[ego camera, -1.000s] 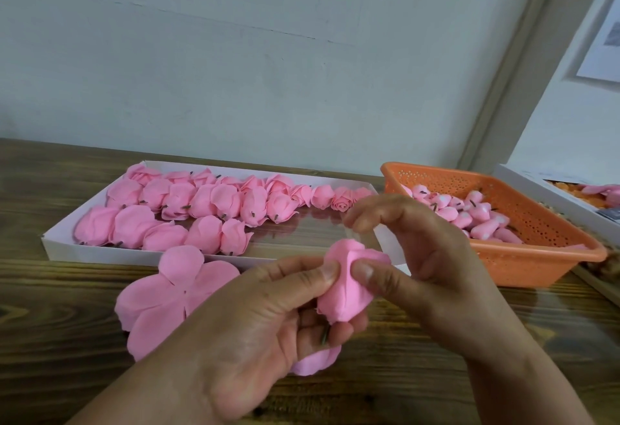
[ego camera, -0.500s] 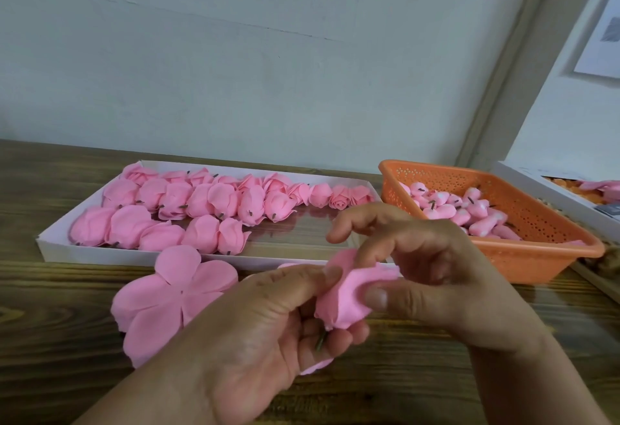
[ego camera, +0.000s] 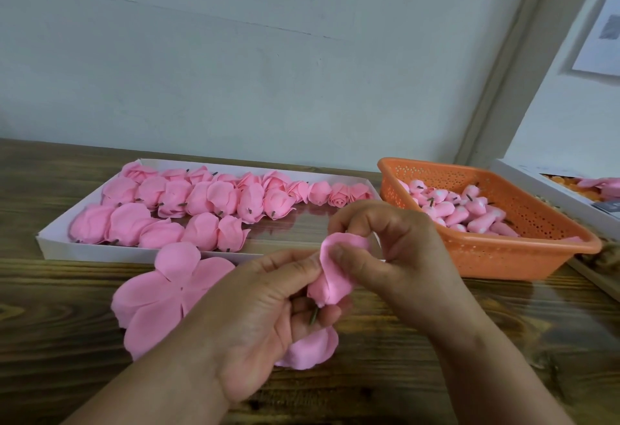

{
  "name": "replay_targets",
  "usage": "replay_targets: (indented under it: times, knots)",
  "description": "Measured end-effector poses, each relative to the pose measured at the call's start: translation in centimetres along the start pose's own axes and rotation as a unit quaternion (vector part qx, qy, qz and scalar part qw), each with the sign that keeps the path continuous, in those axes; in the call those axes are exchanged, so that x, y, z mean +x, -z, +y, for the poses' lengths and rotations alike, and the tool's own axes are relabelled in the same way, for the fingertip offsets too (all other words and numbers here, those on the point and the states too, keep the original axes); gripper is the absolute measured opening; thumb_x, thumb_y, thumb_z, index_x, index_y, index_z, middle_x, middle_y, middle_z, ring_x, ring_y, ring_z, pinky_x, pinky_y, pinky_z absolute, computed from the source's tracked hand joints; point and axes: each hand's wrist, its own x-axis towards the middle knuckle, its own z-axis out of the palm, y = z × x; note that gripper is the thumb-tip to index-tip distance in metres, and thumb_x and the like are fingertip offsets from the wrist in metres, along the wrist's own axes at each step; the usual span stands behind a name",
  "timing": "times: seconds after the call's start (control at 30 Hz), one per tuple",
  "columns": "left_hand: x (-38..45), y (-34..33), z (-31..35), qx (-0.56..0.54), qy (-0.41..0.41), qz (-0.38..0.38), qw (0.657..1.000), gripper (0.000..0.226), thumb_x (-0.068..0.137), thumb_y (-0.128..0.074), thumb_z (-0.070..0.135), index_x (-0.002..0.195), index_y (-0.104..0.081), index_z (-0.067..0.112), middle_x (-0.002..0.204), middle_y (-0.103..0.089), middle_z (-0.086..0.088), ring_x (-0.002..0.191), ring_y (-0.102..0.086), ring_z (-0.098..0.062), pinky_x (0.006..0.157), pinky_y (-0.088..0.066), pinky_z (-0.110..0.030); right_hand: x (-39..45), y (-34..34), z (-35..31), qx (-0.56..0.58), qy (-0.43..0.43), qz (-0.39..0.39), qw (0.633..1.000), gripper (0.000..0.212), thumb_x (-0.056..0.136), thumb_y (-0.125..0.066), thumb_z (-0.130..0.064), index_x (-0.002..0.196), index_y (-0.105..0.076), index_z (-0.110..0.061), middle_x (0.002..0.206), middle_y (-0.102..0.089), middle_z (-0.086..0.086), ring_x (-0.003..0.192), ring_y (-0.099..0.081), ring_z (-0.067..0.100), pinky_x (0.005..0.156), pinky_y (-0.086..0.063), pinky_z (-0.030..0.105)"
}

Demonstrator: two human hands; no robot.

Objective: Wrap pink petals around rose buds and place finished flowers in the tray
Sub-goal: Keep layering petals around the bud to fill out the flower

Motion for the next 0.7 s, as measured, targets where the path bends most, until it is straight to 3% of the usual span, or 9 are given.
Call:
replay_targets:
  times: [0.17,0.3,0.4,0.5,0.6,0.7]
  knots:
    - [0.4,0.3,-0.4,-0.009,-0.010,0.026,1.000,0.045,0.070,-0.062,0.015,0.107,-0.064,-0.012,0.091,-0.070,-0.024,0.070,-0.067,-0.027,0.054,-0.057,-0.024,0.2,-0.2,0.7,0.024,-0.030,-0.006,0.999,0.019,0.074,-0.064,-0.009,0.062,-0.054,-0.020,0.077,-0.064,-0.015,0.073,-0.058,0.002,0.064,-0.044,0.018]
    - [0.3,0.0,-0.3,-0.005,-0.027,0.026,0.999,0.067,0.069,-0.066,0.035,0.114,-0.058,-0.014,0.106,-0.070,-0.021,0.079,-0.068,-0.021,0.063,-0.059,-0.025,0.1,-0.2,0.8,0.012,-0.030,-0.002,0.999,0.018,0.074,-0.065,-0.010,0.063,-0.054,-0.019,0.077,-0.063,-0.014,0.073,-0.058,0.002,0.065,-0.044,0.018]
    - [0.3,0.0,-0.4,-0.021,-0.023,0.031,0.999,0.059,0.068,-0.066,0.022,0.114,-0.059,-0.015,0.098,-0.072,-0.021,0.074,-0.071,-0.020,0.057,-0.057,-0.023,0.0,-0.3,1.0,0.023,-0.031,-0.007,0.999,0.019,0.075,-0.065,-0.010,0.063,-0.055,-0.021,0.077,-0.063,-0.010,0.072,-0.058,0.003,0.063,-0.044,0.017]
    - [0.5,0.4,-0.5,-0.053,0.007,0.032,0.998,0.051,0.065,-0.066,0.014,0.105,-0.062,-0.017,0.090,-0.070,-0.023,0.065,-0.070,-0.025,0.049,-0.056,-0.023,-0.1,-0.3,1.3,0.137,-0.041,-0.011,0.990,0.015,0.077,-0.065,-0.008,0.064,-0.060,-0.013,0.080,-0.066,-0.002,0.072,-0.060,0.009,0.062,-0.046,0.021]
    - [0.6,0.5,0.1,-0.119,0.061,0.024,0.991,0.032,0.061,-0.068,0.010,0.083,-0.073,-0.011,0.084,-0.069,-0.027,0.057,-0.068,-0.027,0.044,-0.055,-0.023,-0.2,0.1,1.6,0.235,-0.019,0.011,0.972,0.012,0.080,-0.061,-0.017,0.075,-0.071,-0.011,0.094,-0.070,0.004,0.091,-0.064,0.017,0.077,-0.050,0.026]
    - [0.5,0.3,0.6,-0.156,0.084,0.005,0.984,0.027,0.057,-0.069,0.010,0.075,-0.074,-0.009,0.081,-0.069,-0.026,0.055,-0.067,-0.026,0.041,-0.054,-0.023,-0.5,1.1,2.1,0.281,-0.021,0.060,0.958,0.013,0.071,-0.062,-0.010,0.077,-0.073,-0.013,0.104,-0.069,0.009,0.109,-0.059,0.025,0.092,-0.044,0.034]
